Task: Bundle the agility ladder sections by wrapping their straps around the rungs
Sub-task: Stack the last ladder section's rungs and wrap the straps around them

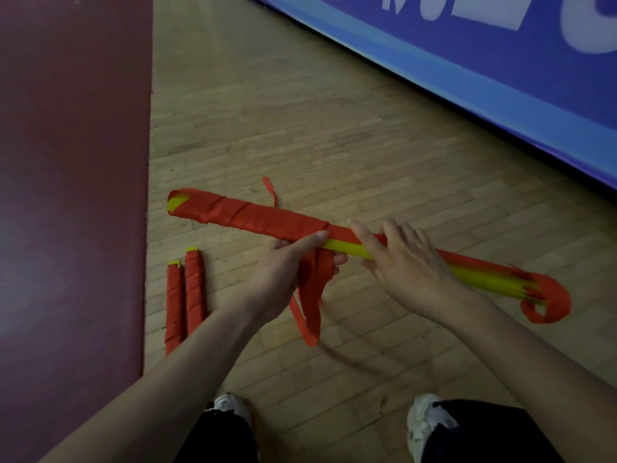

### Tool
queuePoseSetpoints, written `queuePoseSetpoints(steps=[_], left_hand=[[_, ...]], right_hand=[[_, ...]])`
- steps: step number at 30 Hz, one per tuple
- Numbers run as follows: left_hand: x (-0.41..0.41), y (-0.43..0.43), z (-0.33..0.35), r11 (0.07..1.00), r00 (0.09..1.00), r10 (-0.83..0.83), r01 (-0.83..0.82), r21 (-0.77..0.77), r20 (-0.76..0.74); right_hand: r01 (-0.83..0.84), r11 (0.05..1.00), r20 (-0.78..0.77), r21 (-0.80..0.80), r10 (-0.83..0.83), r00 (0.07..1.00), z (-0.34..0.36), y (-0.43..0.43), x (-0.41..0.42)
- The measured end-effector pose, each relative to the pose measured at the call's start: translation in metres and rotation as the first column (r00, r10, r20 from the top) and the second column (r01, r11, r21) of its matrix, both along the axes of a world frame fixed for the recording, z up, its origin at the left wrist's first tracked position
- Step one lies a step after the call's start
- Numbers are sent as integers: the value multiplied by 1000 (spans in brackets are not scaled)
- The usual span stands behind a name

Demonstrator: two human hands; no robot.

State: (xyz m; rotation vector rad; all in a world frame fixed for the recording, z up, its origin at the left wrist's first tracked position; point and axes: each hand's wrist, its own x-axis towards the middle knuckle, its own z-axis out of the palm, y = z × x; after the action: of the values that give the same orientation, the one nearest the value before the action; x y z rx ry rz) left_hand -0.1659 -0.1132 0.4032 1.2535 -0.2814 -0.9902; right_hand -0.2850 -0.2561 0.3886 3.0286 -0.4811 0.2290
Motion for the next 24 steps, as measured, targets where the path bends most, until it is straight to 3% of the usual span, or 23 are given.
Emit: queuePoseSetpoints(steps=[2,5,8,10,12,17,20,24], left_hand=[[2,1,2,1000,1000,-24,23,15,15],[2,2,5,994,994,-104,103,22,41],[0,2,8,984,982,-175,176,-10,76],[1,1,9,979,977,-197,200,-35,87],[3,1,9,976,973,-209,214,-44,101],[8,3,7,964,939,-261,267,1,224],[5,2,5,974,933,-209,224,-19,291],[1,-2,0,995,962,-96,98,6,255]], right_hand=[[-10,979,35,201,3,999,6,-6,-1],[5,778,-9,628,1,1000,28,-21,-7],[88,546,-152,833,72,986,36,-29,-13],[113,344,-156,932,98,983,34,-30,-14],[113,211,-133,971,87,987,36,-29,-15],[107,74,-115,991,115,987,38,-29,-19],[79,52,-82,996,76,994,37,-31,-19],[31,56,-29,998,-35,999,37,-34,-18]])
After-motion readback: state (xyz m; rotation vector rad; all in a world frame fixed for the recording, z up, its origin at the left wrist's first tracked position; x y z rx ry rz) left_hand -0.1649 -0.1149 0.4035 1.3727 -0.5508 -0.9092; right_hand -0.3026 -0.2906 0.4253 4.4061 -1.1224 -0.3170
